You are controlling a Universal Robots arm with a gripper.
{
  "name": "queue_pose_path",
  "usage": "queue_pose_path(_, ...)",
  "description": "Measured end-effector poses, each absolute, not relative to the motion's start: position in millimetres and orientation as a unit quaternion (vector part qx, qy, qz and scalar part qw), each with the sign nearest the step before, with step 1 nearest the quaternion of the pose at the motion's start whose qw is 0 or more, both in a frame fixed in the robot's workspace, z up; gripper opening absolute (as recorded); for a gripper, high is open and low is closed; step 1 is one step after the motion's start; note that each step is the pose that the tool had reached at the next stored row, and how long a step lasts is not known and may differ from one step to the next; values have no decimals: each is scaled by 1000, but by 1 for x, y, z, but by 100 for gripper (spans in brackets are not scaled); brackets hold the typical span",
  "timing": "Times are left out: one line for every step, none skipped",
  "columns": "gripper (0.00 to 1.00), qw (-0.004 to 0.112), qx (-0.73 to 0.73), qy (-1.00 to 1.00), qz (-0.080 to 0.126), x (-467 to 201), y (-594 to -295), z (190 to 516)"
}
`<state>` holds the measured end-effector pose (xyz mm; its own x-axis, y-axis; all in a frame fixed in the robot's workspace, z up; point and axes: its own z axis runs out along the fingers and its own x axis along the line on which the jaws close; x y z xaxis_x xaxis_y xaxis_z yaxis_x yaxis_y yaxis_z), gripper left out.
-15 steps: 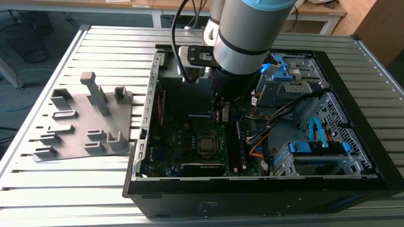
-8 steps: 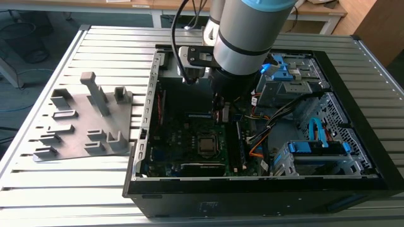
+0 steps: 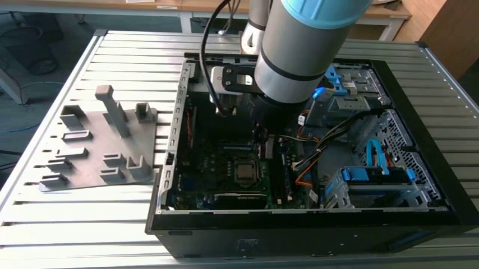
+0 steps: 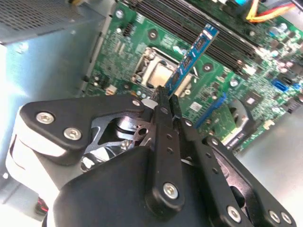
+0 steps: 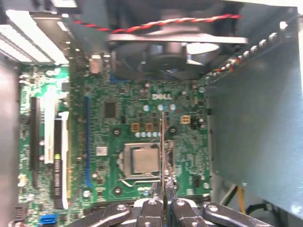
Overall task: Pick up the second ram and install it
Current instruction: 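Insert the second ram into the second slot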
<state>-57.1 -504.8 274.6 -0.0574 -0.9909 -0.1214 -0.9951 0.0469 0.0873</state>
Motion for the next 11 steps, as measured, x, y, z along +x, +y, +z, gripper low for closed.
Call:
queue_pose_path(14, 14, -686, 723, 74, -57, -505, 275)
queue_pose_path(14, 14, -686, 723, 74, -57, -505, 275)
queue_pose_path(14, 14, -686, 723, 74, -57, -505, 275)
queue_pose_path(14, 14, -686, 723, 74, -57, -505, 275)
queue_pose_path(14, 14, -686, 723, 74, -57, -505, 275)
queue_pose_path(14, 14, -686, 723, 74, -57, -505, 275)
queue_pose_path(14, 14, -686, 723, 74, -57, -505, 275)
queue_pose_path(14, 14, -686, 723, 74, -57, -505, 275)
queue_pose_path(14, 14, -686, 723, 74, -57, -505, 275)
queue_pose_path(14, 14, -686, 723, 74, -57, -505, 275)
queue_pose_path(14, 14, -686, 723, 74, -57, -505, 275)
